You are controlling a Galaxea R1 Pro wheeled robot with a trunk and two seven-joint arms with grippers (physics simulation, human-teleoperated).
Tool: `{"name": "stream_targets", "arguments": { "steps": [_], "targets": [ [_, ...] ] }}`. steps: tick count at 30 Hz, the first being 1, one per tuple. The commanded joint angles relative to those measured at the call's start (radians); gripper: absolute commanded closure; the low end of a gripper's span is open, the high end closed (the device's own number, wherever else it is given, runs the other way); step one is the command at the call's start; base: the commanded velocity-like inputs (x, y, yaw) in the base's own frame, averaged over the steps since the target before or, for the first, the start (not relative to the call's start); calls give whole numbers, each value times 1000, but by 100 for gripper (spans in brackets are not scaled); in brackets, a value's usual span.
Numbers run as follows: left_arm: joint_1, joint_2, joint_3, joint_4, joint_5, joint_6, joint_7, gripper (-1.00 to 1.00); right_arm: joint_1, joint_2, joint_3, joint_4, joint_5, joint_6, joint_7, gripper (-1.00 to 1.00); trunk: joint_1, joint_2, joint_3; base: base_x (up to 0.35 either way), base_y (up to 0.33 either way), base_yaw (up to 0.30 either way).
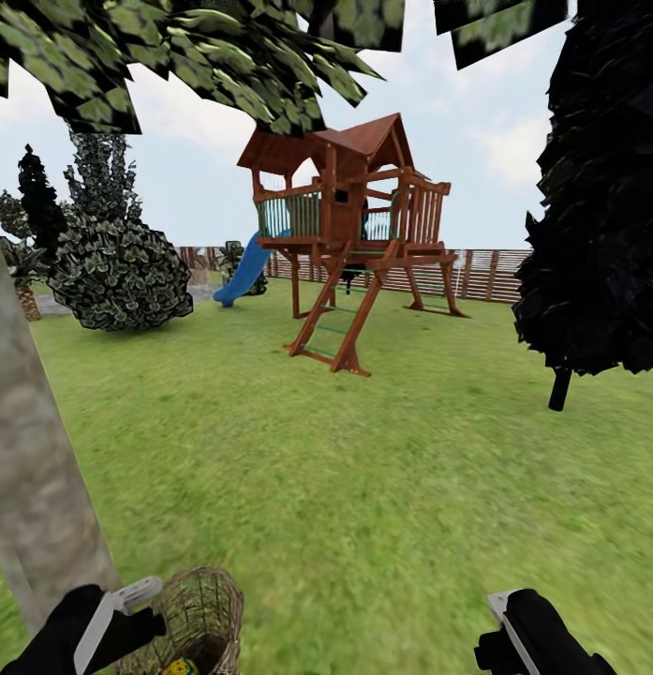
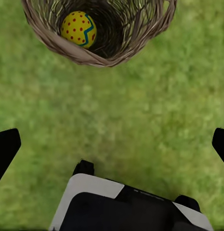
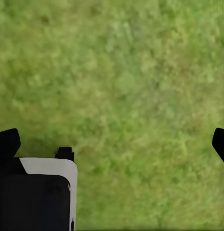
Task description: Take the three Easter eggs out of the wicker basket on the lawn in the garden, then place them on the lawn next to a single tree (choose any tree) so that all three eggs are next to the same tree and none are left in the basket.
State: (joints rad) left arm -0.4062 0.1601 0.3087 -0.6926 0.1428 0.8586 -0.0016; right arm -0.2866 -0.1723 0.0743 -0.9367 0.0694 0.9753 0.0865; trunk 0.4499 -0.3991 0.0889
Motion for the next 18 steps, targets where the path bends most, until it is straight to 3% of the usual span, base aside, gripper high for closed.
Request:
{"name": "stream_targets", "arguments": {
  "steps": [1, 11, 18],
  "targets": [
    [0, -1, 3, -1, 3, 5, 0, -100, 0, -1, 2, -1, 8, 3, 9, -100, 0, -1, -1, -193, -229, 0],
    [0, 1, 1, -4, 2, 6, 3, -100, 0, 0, 2, 1, 9, 3, 9, -100, 0, -1, -1, -140, -173, 0],
    [0, 0, 4, -4, 5, 1, 3, -100, 0, -1, 2, 0, 9, 4, 9, -100, 0, -1, -1, 240, -7, 0]
  ]
}}
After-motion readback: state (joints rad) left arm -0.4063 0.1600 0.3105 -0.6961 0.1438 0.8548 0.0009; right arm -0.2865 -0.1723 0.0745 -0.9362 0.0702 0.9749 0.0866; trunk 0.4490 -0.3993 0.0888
